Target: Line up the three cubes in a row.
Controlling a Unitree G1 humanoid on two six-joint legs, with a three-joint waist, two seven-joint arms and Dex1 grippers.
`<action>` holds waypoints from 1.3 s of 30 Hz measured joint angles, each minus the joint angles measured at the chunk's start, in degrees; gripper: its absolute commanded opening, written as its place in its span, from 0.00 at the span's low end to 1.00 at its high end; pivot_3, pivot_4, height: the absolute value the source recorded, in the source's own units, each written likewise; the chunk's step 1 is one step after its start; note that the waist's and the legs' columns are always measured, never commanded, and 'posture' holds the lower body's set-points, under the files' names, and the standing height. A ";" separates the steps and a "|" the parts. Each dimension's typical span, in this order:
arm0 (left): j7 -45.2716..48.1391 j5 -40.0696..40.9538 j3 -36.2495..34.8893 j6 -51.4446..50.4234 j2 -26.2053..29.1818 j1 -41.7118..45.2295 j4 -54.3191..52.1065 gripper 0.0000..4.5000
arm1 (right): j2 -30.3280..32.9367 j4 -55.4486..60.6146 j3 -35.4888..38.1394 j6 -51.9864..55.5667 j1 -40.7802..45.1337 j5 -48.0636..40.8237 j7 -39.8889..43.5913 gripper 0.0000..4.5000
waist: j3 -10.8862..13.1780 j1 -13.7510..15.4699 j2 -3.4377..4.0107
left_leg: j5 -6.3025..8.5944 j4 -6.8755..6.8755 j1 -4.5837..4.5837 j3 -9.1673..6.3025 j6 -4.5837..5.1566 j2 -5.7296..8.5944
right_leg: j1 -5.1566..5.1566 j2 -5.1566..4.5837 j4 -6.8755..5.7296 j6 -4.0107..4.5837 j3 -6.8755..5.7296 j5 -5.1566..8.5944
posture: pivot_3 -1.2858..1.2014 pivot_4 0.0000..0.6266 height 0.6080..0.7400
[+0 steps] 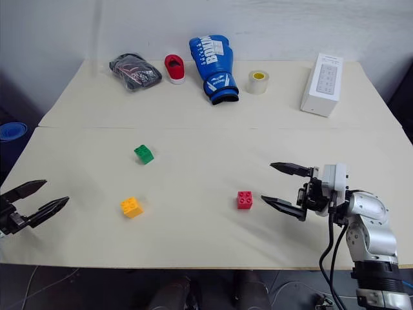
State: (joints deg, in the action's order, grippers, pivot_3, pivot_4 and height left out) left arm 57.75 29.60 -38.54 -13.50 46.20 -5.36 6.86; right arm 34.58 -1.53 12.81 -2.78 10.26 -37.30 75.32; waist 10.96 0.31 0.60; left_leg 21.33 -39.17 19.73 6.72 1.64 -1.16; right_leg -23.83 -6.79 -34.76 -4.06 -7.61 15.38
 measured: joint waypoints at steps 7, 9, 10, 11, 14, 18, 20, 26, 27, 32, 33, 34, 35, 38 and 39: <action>-1.37 -2.10 16.73 -4.51 -1.38 24.27 3.86 1.00 | -3.69 3.20 1.22 -2.32 -1.42 0.33 -5.24 0.99 | -0.03 1.05 -0.07 | -0.22 0.00 0.00 0.06 0.30 0.10 | 0.00 0.04 -0.33 -0.03 -0.01 -0.03 | 0.52 0.24 1.00; -2.33 -5.67 22.30 -3.43 -3.37 33.73 10.34 1.00 | -3.90 3.62 0.98 -3.68 -2.73 1.44 -5.50 0.99 | -0.04 1.01 -0.07 | -0.26 0.00 0.01 0.16 0.36 0.14 | 0.00 0.16 -0.33 -0.05 -0.01 -0.04 | 0.52 0.24 1.00; -2.60 -6.75 23.74 -2.78 -3.79 35.66 12.27 1.00 | -4.02 3.70 0.90 -4.23 -3.13 1.95 -5.46 0.99 | -0.04 0.86 -0.07 | -0.27 0.00 0.03 0.20 0.37 0.14 | -0.01 0.18 -0.31 -0.06 0.00 -0.04 | 0.52 0.24 1.00; -3.00 -8.71 26.06 -1.82 -5.06 38.77 16.16 1.00 | -3.97 3.69 0.99 -5.49 -4.36 2.69 -5.09 0.99 | -0.04 0.70 -0.07 | -0.27 0.01 -0.01 0.31 0.39 0.16 | -0.02 0.27 -0.30 -0.07 -0.02 -0.04 | 0.52 0.24 1.00; -3.99 -14.23 31.43 1.23 -7.78 44.17 25.87 1.00 | -4.00 3.86 0.29 -8.35 -7.19 4.63 -4.16 0.99 | -0.02 -0.26 -0.13 | -0.27 0.03 0.09 0.44 0.43 0.18 | -0.12 0.48 -0.26 -0.09 -0.14 -0.04 | 0.52 0.24 1.00; -5.38 -18.83 35.19 5.08 -9.74 46.79 34.57 0.92 | -4.15 4.68 -0.01 -10.50 -9.48 5.34 -4.80 1.00 | 0.12 -0.85 -0.36 | -0.33 -0.01 0.11 0.54 0.51 0.15 | -0.20 0.46 -0.31 -0.16 -0.12 -0.07 | 0.52 0.24 1.00; -5.55 -19.58 35.22 6.59 -9.95 47.33 36.76 0.81 | -4.15 5.71 0.03 -11.12 -10.25 5.35 -5.42 1.00 | 0.16 -0.74 -0.43 | -0.39 -0.05 0.10 0.48 0.49 0.14 | -0.19 0.27 -0.38 -0.17 0.02 -0.08 | 0.52 0.24 1.00; -5.73 -20.57 35.15 8.79 -9.97 47.42 38.39 0.39 | -3.98 6.56 0.05 -12.10 -12.62 5.31 -6.15 1.00 | 0.16 -0.28 -0.44 | -0.41 -0.06 0.13 0.37 0.48 0.17 | -0.19 0.15 -0.39 -0.17 0.09 -0.08 | 0.52 0.24 1.00; -5.60 -20.50 35.02 8.90 -9.99 47.42 38.48 0.33 | -3.83 6.78 0.06 -12.11 -12.89 5.30 -6.21 1.00 | 0.16 -0.28 -0.47 | -0.41 -0.06 0.15 0.35 0.49 0.17 | -0.19 0.14 -0.39 -0.17 0.08 -0.08 | 0.52 0.24 1.00; -1.34 -18.13 34.57 7.39 -10.04 47.33 32.62 0.33 | -2.10 6.86 1.15 -11.73 -13.19 5.12 -6.35 1.00 | 0.18 -0.20 -0.50 | -0.42 -0.14 0.31 0.23 0.50 0.18 | -0.23 0.13 -0.39 -0.17 0.00 -0.08 | 0.52 0.24 1.00; 0.38 -17.47 35.12 6.01 -10.04 47.35 28.93 0.33 | -1.14 6.94 1.89 -11.29 -13.34 4.81 -6.58 1.00 | 0.18 -0.10 -0.50 | -0.42 -0.21 0.38 0.20 0.50 0.19 | -0.27 0.13 -0.39 -0.17 -0.02 -0.08 | 0.52 0.24 1.00; 2.11 -16.84 36.28 4.15 -10.05 47.37 24.44 0.33 | -0.23 7.06 3.16 -10.81 -13.82 4.41 -6.66 1.00 | 0.18 0.12 -0.50 | -0.42 -0.27 0.45 0.16 0.51 0.22 | -0.29 0.14 -0.41 -0.17 -0.05 -0.09 | 0.52 0.24 1.00; 3.70 -16.28 37.72 2.36 -10.09 47.47 19.95 0.33 | 0.92 7.12 4.30 -10.65 -14.47 4.13 -6.67 1.00 | 0.18 0.41 -0.50 | -0.41 -0.31 0.45 0.16 0.52 0.24 | -0.29 0.16 -0.41 -0.19 -0.03 -0.09 | 0.52 0.24 1.00; 7.39 -15.15 43.34 -5.32 -10.39 47.60 6.20 0.33 | 3.52 7.70 7.11 -10.14 -17.63 3.27 -5.35 1.00 | 0.18 0.95 -0.51 | -0.41 -0.39 0.48 0.17 0.54 0.26 | -0.27 0.27 -0.42 -0.21 -0.01 -0.10 | 0.52 0.24 1.00; 8.17 -14.84 45.18 -7.84 -10.56 47.57 2.73 0.33 | 3.73 7.72 7.69 -9.95 -18.23 3.12 -4.88 1.00 | 0.18 0.99 -0.51 | -0.41 -0.44 0.48 0.17 0.54 0.25 | -0.27 0.28 -0.46 -0.21 0.01 -0.11 | 0.52 0.24 1.00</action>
State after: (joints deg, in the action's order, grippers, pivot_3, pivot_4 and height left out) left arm 65.92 14.75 6.64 -21.34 35.65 42.20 9.59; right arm 38.31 6.19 20.50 -12.73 -7.97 -34.18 70.44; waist 11.14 1.30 0.10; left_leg 20.92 -39.62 20.22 6.89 2.18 -0.90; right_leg -24.10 -6.52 -35.22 -4.27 -7.60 15.28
